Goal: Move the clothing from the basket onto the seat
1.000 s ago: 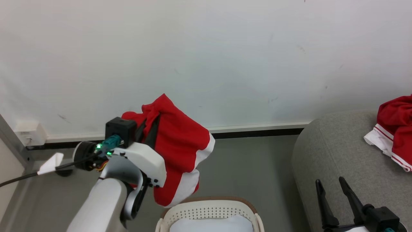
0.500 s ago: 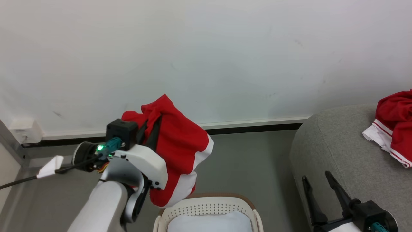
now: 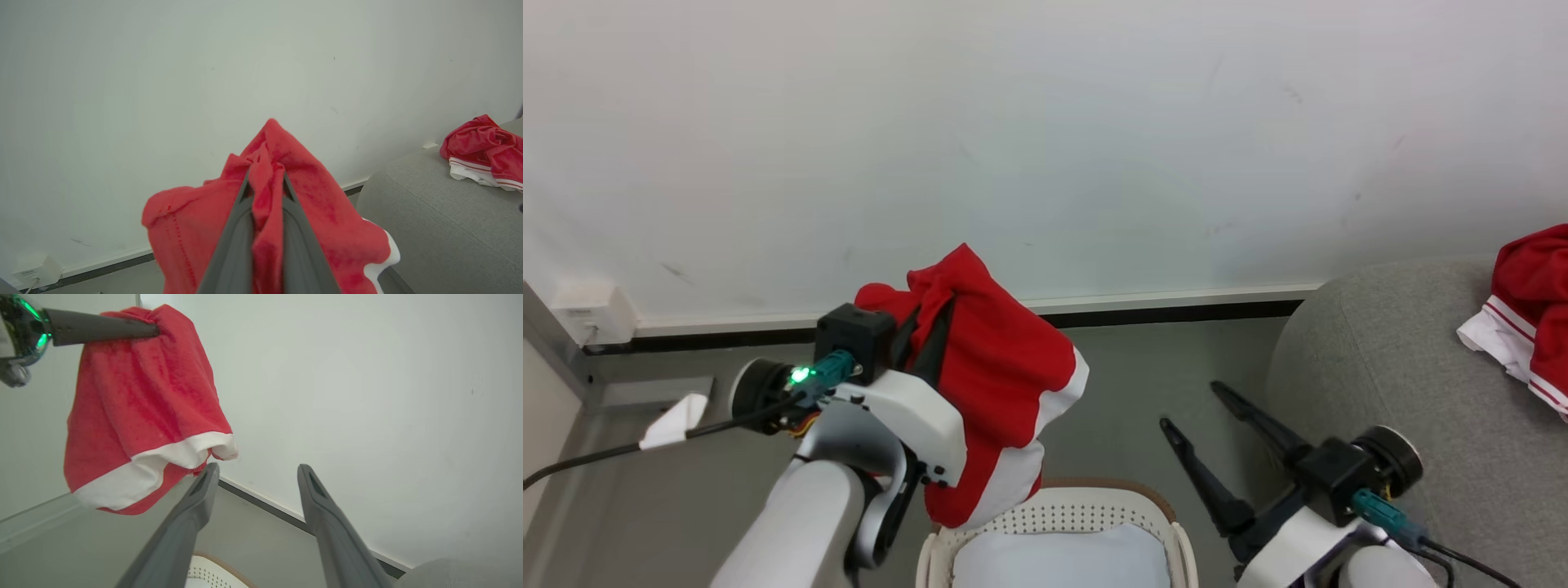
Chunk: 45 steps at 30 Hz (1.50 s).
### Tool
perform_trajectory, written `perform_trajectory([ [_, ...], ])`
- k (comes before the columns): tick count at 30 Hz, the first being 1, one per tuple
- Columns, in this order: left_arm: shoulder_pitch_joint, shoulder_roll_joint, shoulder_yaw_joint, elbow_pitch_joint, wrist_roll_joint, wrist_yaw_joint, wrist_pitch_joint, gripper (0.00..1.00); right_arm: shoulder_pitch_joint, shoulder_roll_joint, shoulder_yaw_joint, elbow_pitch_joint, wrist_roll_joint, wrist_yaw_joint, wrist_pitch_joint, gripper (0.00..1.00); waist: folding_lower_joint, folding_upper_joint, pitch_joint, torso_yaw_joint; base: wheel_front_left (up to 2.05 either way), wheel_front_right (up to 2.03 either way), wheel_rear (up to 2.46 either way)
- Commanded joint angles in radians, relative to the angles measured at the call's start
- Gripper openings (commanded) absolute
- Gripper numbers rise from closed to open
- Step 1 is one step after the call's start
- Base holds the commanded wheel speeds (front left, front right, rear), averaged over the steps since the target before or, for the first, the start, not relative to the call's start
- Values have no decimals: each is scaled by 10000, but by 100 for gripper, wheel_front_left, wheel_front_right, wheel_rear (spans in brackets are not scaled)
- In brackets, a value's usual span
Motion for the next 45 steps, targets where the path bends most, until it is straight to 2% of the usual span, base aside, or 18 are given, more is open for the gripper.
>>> perform_trajectory([
  [1,-119,-24,-31,-7,-95,-42,11,0,-431,-71,461,52,219,-26,68,100,0,-1,47,86,0,0,0],
  [5,-194,-121,-221,-12,-71,-112,37,0,-1362,8,1723,290,616,-26,232,100,0,-1,116,273,0,0,0],
  [12,-391,-310,-617,44,-40,-323,65,0,-2880,701,3349,1530,1100,-26,113,100,0,-1,224,588,0,0,0],
  [18,-503,-469,-903,1,-76,-472,83,0,-3721,1495,3870,3445,1533,-26,-176,100,0,-1,231,856,0,0,0],
  [21,-509,-507,-1022,16,-127,-547,104,0,-4011,1683,4124,4318,1892,-26,-303,100,0,-1,172,996,0,0,0],
  [22,-511,-525,-1060,40,-120,-567,95,0,-4057,1714,4156,4544,2074,-26,-371,43,0,-1,134,1044,0,0,0],
  [23,-508,-542,-1095,65,-131,-579,85,0,-4079,1729,4196,4640,2301,-26,-396,0,0,-1,100,1093,0,0,0],
  [26,-477,-562,-1157,127,-162,-576,75,0,-4162,1758,4472,4456,3096,-24,-511,0,0,-1,38,1196,0,0,0],
  [31,-469,-541,-1178,185,-196,-535,41,0,-4407,1738,4885,4508,3715,-26,-611,0,0,-1,-28,1252,0,0,0],
  [45,-412,-402,-1126,149,-265,-362,-52,0,-4399,1744,4990,4508,3948,-26,-635,0,0,-1,-39,1087,0,0,0],
])
